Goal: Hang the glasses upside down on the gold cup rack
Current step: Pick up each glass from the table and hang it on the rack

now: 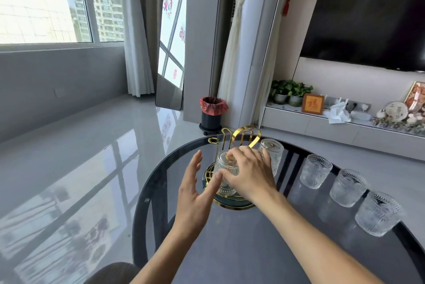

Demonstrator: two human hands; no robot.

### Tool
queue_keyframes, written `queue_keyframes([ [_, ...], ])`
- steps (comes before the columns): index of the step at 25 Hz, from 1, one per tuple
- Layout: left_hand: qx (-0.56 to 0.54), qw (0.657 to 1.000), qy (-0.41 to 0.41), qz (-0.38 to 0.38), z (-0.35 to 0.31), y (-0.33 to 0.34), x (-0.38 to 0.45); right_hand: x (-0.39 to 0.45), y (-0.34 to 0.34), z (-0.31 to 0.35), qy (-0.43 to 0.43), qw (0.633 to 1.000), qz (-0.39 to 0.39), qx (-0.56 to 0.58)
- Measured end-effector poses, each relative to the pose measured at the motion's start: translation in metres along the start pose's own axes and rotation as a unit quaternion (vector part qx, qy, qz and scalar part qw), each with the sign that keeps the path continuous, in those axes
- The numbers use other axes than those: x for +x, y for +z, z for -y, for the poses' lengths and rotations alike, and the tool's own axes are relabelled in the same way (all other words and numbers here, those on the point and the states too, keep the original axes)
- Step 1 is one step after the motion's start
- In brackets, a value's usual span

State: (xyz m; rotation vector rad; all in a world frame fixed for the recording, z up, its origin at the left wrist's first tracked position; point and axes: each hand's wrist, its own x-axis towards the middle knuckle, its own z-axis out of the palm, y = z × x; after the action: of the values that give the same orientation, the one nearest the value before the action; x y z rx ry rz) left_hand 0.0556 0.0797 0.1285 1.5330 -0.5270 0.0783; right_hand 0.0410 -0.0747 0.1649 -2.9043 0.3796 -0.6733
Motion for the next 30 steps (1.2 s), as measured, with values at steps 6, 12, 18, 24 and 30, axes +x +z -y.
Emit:
queue_keyframes([
  [6, 0.024, 0.998, 0.046, 0.042, -0.007, 0.024, -0.007, -0.023, -0.021, -0.031, 0.021, 0.990, -0.090, 0.104],
  [12, 0.032, 0.986, 0.104, 0.122, -0.035, 0.106, -0.027, -0.082, -0.033, -0.117, 0.187, 0.954, -0.137, 0.192],
  [18, 0.052, 0.980, 0.070, 0.181, -0.033, 0.202, -0.044, -0.135, -0.034, -0.216, 0.318, 0.906, -0.174, 0.218],
  [24, 0.062, 0.972, 0.036, 0.222, -0.007, 0.253, -0.061, -0.160, -0.014, -0.279, 0.454, 0.795, -0.336, 0.222],
  [30, 0.085, 0.965, -0.011, 0.249, 0.013, 0.281, -0.068, -0.146, 0.017, -0.319, 0.478, 0.807, -0.228, 0.259],
])
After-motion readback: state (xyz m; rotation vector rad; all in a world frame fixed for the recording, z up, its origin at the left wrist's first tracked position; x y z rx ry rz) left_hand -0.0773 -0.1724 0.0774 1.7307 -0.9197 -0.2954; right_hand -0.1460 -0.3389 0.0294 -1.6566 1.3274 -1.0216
